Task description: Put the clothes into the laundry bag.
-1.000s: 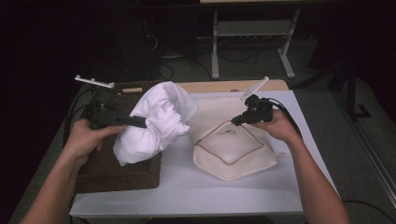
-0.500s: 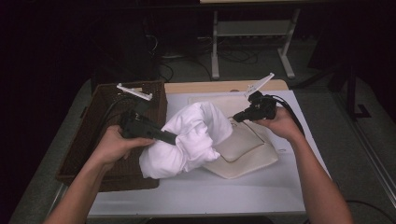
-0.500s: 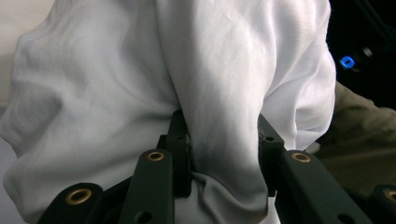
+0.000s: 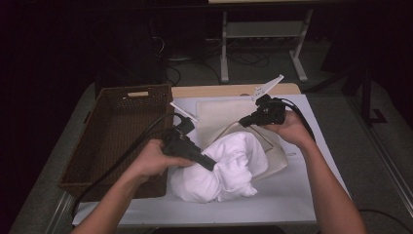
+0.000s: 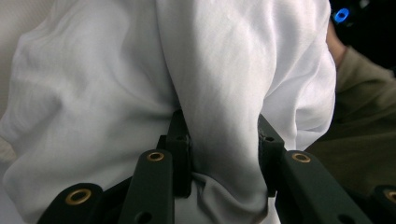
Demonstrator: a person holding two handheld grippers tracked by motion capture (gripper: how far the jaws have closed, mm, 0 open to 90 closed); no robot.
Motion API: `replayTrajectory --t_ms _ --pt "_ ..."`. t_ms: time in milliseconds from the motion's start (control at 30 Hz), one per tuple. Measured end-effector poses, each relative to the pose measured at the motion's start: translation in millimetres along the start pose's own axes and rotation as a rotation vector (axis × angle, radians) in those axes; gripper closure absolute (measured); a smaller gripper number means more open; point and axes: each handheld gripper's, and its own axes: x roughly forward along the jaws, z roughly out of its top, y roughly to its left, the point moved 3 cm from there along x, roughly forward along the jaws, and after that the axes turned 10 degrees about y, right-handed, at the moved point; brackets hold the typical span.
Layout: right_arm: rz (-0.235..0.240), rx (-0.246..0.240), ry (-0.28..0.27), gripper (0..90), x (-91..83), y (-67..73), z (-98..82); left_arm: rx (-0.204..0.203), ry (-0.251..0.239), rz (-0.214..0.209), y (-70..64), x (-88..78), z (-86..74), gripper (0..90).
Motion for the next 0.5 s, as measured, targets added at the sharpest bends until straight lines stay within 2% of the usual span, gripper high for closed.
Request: replayTrajectory --t_ms 167,300,433,500 --pt "0.010 -0.027 -0.005 88.3 -1.0 7.7 1.9 -0.088 0.041 0.039 22.4 26.4 4.6 66.4" --pt "0.018 -0.055 0.015 88.4 3.3 17.1 4.5 -0.185 0.047 0.114 43.5 41.6 2.1 66.1" --pt "0.028 -0.076 0.044 88.4 9.3 25.5 4.0 -0.251 -0.015 0.148 50.7 48.6 4.7 65.8" --pt "0.033 -0.081 0.043 88.5 9.9 27.8 2.7 -0.261 -0.040 0.166 50.8 52.4 7.4 65.7"
